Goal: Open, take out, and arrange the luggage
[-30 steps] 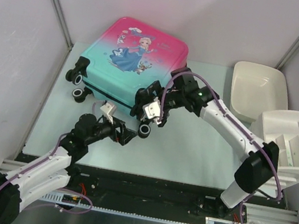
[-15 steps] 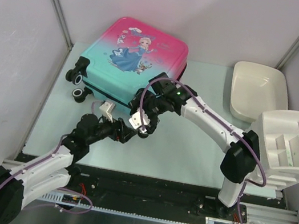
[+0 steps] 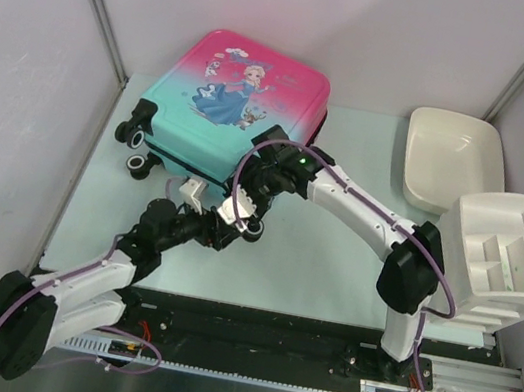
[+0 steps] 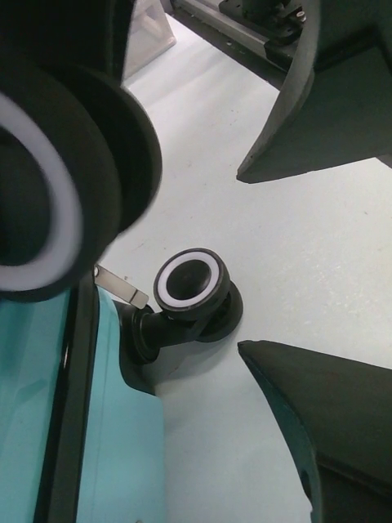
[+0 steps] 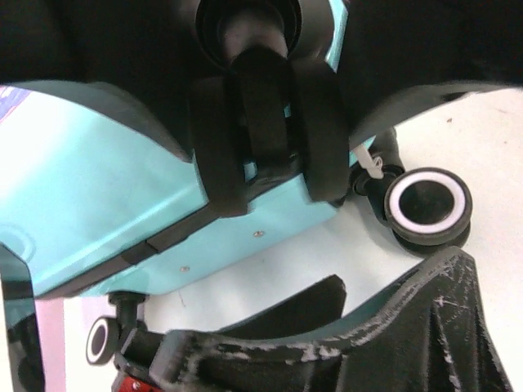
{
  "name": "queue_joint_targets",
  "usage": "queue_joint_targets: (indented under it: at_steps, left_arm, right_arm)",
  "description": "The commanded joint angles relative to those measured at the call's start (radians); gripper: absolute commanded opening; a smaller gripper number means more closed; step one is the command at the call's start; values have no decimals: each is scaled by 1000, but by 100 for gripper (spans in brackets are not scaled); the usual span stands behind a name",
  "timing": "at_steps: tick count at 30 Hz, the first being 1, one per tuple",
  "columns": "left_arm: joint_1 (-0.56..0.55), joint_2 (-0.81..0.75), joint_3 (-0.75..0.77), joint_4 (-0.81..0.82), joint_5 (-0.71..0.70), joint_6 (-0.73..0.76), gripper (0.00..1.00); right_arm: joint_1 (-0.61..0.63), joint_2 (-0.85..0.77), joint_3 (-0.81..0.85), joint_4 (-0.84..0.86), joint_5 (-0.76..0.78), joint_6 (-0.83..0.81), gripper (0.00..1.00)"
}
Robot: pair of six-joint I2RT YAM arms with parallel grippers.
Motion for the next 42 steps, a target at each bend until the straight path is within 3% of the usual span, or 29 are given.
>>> queue_joint_targets:
  at_steps: [1,2,4,5,7,16,25,29,33,37,42]
  left_arm:
    - [5,41,-2,128,18,28,83]
    - [2,48,-7,137,10,38,84]
    - [-11,51,-13,168,-30,86,82]
    - [-12,55,-19,182,-39,100,81]
    - [-15,58,-25,220,-41,134,76]
    - [-47,150,-19,328,-83,234,65]
    - [-28,98,-24,302,-177,211,63]
    - [-28,201,21,321,-188,229,64]
    - [15,281,45,357,-190,226,58]
    - [106,166,-14,351,-50,225,55]
    - [98,110,-37,312,-91,254,55]
  right_arm:
    - [-8,14,84,11,56,-41,59]
    - [-13,19,89,23,58,-10,44]
    - [-14,22,107,61,43,37,30]
    - [-16,23,116,67,26,62,14]
    - [-16,28,127,87,12,120,1]
    - [-33,81,141,227,-11,280,0]
    - [-70,253,363,339,29,453,0]
    - [-70,273,380,414,33,559,0]
    - [-64,264,359,436,33,604,0]
    - [-73,238,317,445,33,608,0]
    - [-82,230,305,443,26,622,0]
